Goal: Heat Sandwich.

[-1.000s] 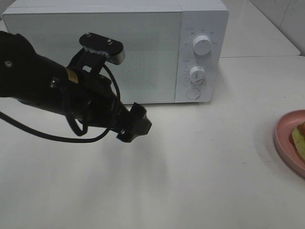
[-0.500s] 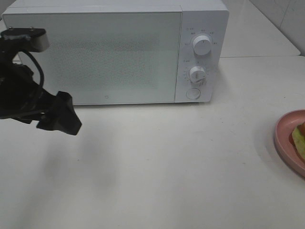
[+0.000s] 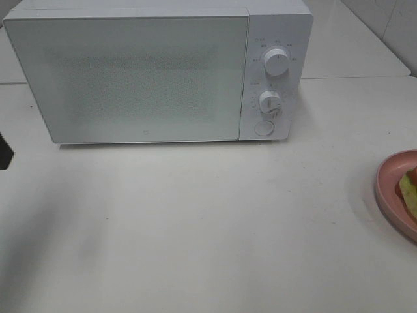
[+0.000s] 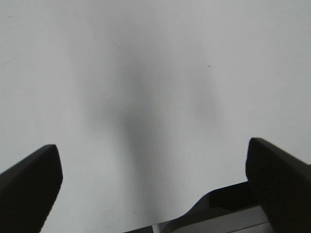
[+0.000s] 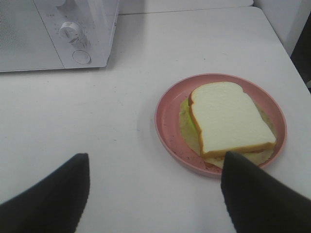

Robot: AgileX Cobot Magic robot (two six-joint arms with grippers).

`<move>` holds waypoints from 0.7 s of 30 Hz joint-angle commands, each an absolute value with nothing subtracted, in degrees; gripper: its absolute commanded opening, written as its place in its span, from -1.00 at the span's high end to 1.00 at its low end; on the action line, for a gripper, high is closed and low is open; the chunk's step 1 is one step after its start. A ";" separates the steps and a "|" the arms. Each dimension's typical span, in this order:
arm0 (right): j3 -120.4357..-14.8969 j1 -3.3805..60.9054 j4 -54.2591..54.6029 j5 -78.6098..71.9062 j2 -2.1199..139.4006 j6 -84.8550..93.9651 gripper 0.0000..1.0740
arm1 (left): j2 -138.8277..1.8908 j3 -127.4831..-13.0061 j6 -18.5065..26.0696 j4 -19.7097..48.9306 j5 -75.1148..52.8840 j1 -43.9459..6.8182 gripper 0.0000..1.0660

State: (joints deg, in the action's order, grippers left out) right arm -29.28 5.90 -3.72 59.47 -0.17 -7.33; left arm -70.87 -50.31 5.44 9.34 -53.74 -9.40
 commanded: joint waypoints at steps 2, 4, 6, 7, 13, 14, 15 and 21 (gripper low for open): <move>-29.16 5.61 -3.67 59.42 -1.83 -7.33 -0.35 | -66.23 -47.33 2.35 5.50 -55.92 -5.61 -0.82; -29.16 5.61 -3.67 59.42 -1.83 -7.33 -0.35 | -64.17 -45.95 1.72 4.98 -57.30 -3.90 -0.82; -29.16 5.61 -3.67 59.42 -1.83 -7.33 -0.35 | -63.20 -45.09 1.72 4.87 -57.75 -3.27 -0.82; -29.16 5.61 -3.67 59.42 -1.83 -7.33 -0.35 | -60.39 -43.43 1.78 4.70 -58.50 -1.95 -0.82; -29.16 5.61 -3.67 59.42 -1.83 -7.33 -0.35 | -51.34 -38.67 1.78 4.13 -60.28 -0.17 -0.82; -29.16 5.61 -3.67 59.42 -1.83 -7.33 -0.35 | -49.62 -37.87 1.78 4.13 -60.50 -0.17 -0.82; -29.16 5.61 -3.67 59.42 -1.83 -7.33 -0.35 | -49.62 -37.87 1.78 4.13 -60.50 -0.17 -0.82; -29.16 5.61 -3.67 59.42 -1.83 -7.33 -0.35 | -37.47 -33.12 1.78 4.13 -61.25 -0.17 -0.82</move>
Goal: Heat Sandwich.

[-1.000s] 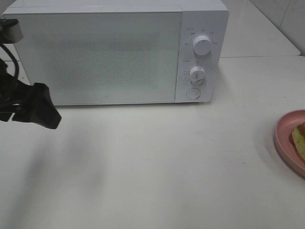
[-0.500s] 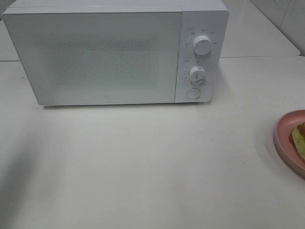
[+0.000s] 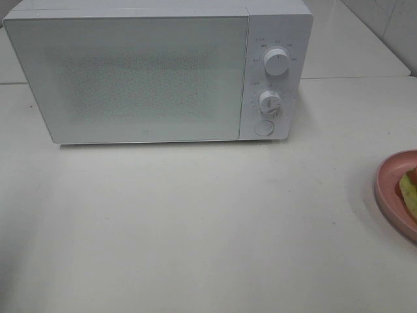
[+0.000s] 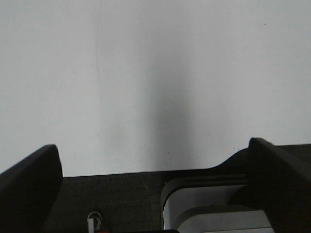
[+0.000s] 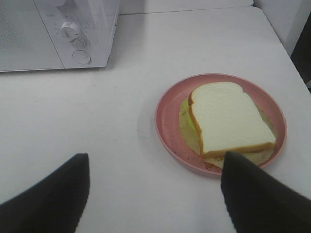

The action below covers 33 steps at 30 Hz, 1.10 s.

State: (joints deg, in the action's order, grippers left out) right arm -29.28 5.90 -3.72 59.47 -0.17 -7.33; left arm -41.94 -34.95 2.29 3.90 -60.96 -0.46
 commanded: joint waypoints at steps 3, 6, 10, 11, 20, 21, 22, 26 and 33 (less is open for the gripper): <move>-29.16 5.61 -3.67 59.42 -1.83 -7.33 -0.35 | -32.20 -31.11 1.78 4.13 -61.19 -0.17 -0.82; -29.16 5.61 -3.67 59.42 -1.83 -7.33 -0.35 | -26.59 -29.56 1.78 4.13 -61.13 -0.17 -0.82; -29.16 5.61 -3.67 59.42 -1.83 -7.33 -0.35 | -20.23 -28.36 1.78 4.01 -59.36 -0.17 -0.82; -29.16 5.61 -3.67 59.42 -1.83 -7.33 -0.35 | -18.62 -28.36 1.78 4.01 -59.36 -0.17 -0.82; -29.16 5.61 -3.67 59.42 -1.83 -7.33 -0.35 | -7.91 -28.36 2.06 3.84 -59.36 -0.17 -0.82; -29.16 5.61 -3.67 59.42 -1.83 -7.33 -0.35 | -7.05 -28.36 2.06 3.84 -59.36 -0.17 -0.82; -29.16 5.61 -3.67 59.42 -1.83 -7.33 -0.35 | -5.90 -28.36 2.06 3.95 -59.36 -0.17 -0.82; -29.16 5.61 -3.67 59.42 -1.83 -7.33 -0.35 | -2.23 -28.36 2.06 3.95 -59.36 -0.17 -0.82; -29.16 5.61 -3.67 59.42 -1.83 -7.33 -0.35 | 1.83 -28.36 2.06 3.90 -59.30 2.06 -0.82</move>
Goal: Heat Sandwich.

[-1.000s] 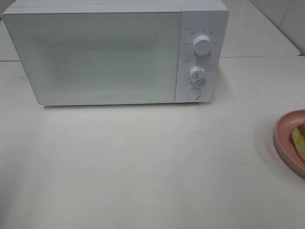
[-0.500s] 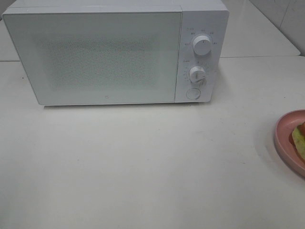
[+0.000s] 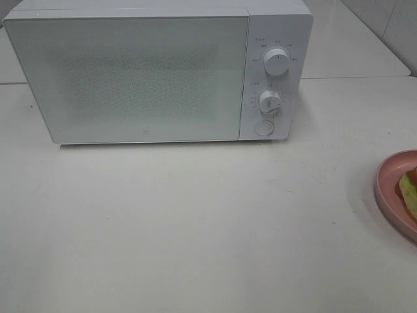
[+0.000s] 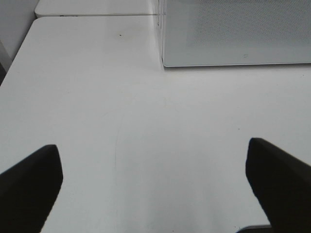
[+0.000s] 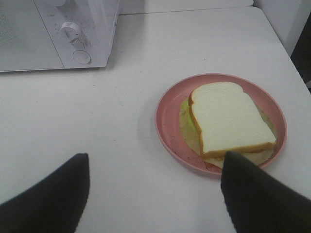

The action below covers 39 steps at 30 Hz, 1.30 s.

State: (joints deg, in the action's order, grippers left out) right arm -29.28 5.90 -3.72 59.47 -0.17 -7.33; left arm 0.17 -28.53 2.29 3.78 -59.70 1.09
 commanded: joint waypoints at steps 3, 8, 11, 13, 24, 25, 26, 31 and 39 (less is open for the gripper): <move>-29.16 5.61 -3.67 59.42 -1.60 -7.33 -0.35 | 1.89 -28.36 2.06 3.67 -59.30 2.18 -0.82; -29.16 5.61 -3.67 59.42 -1.49 -7.33 -0.35 | 1.83 -28.36 2.06 3.67 -59.30 2.18 -0.82; -29.16 5.61 -3.67 59.42 -1.32 -7.33 -0.35 | 1.83 -28.36 2.06 3.67 -59.30 2.18 -0.82; -29.16 5.61 -3.67 59.42 -1.32 -7.33 -0.35 | 1.83 -28.36 2.06 3.67 -59.30 2.18 -0.82; -29.16 5.61 -3.72 59.42 -1.20 -7.33 -0.35 | 1.72 -28.36 2.06 3.61 -59.30 2.18 -0.82; -29.16 5.61 -3.72 59.42 -1.20 -7.33 -0.35 | 1.72 -28.36 2.06 3.61 -59.30 2.18 -0.82; -29.16 5.61 -3.72 59.42 -1.20 -7.33 -0.35 | 1.72 -28.36 2.06 3.61 -59.30 2.18 -0.82; -29.16 5.61 -3.72 59.42 -1.20 -7.33 -0.35 | 1.72 -28.36 2.06 3.61 -59.30 2.18 -0.82; -29.16 5.61 -3.72 59.42 -1.20 -7.33 -0.35 | 1.72 -28.36 2.06 3.61 -59.30 2.18 -0.82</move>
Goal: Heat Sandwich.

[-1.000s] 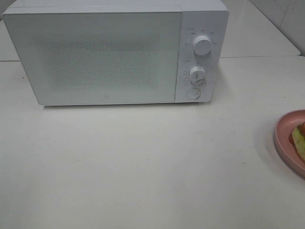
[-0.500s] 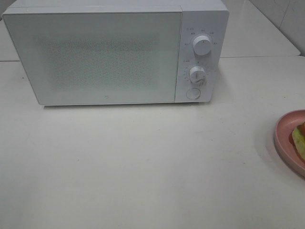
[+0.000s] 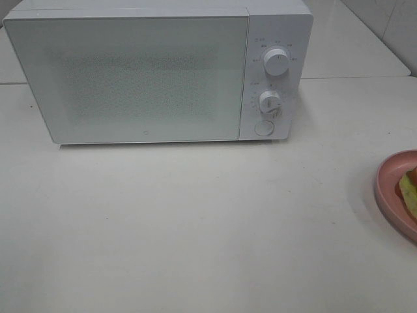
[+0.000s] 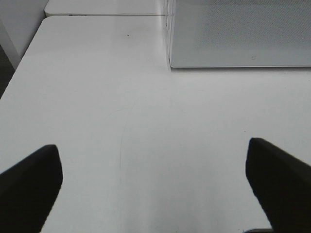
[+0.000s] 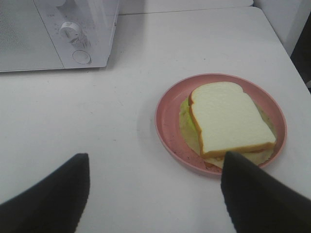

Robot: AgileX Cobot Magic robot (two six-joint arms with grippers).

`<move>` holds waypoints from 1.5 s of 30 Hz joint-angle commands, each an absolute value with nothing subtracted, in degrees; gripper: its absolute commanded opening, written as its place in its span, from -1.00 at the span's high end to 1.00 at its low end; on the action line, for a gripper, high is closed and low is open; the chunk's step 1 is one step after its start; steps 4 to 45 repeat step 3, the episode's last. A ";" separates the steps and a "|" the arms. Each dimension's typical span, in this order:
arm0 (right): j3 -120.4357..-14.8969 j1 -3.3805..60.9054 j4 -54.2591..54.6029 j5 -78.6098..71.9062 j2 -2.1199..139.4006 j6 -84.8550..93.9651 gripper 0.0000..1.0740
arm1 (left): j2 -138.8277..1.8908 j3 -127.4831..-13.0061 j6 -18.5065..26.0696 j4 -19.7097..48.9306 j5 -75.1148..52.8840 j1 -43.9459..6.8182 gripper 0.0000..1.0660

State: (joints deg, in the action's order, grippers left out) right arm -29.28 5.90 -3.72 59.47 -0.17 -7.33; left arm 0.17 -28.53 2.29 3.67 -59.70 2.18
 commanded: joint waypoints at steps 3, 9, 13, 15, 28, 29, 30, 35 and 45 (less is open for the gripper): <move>-29.16 5.61 -3.72 59.42 -1.20 -7.33 -0.35 | 1.72 -28.36 2.06 3.61 -59.30 2.18 -0.82; -29.16 5.61 -3.72 59.42 -1.20 -7.33 -0.35 | 1.72 -28.36 2.06 3.61 -59.30 2.18 -0.82; -29.16 5.61 -3.72 59.42 -1.20 -7.33 -0.35 | 1.72 -28.36 2.06 3.61 -59.30 2.18 -0.82; -29.16 5.61 -3.72 59.42 -1.20 -7.33 -0.35 | 1.72 -28.36 2.06 3.61 -59.30 2.18 -0.82; -29.16 5.61 -3.72 59.42 -1.20 -7.33 -0.35 | 1.72 -28.36 2.06 3.61 -59.30 2.18 -0.82; -29.16 5.61 -3.72 59.42 -1.20 -7.33 -0.35 | 1.72 -28.36 2.06 3.61 -59.30 2.18 -0.82; -29.16 5.61 -3.72 59.42 -1.20 -7.33 -0.35 | 1.72 -28.36 2.06 3.61 -59.30 2.18 -0.82; -29.16 5.61 -3.72 59.42 -1.20 -7.33 -0.35 | 1.72 -28.36 2.06 3.61 -59.30 2.18 -0.82; -29.16 5.61 -3.72 59.42 -1.20 -7.33 -0.35 | 1.72 -28.36 2.06 3.61 -59.30 2.18 -0.82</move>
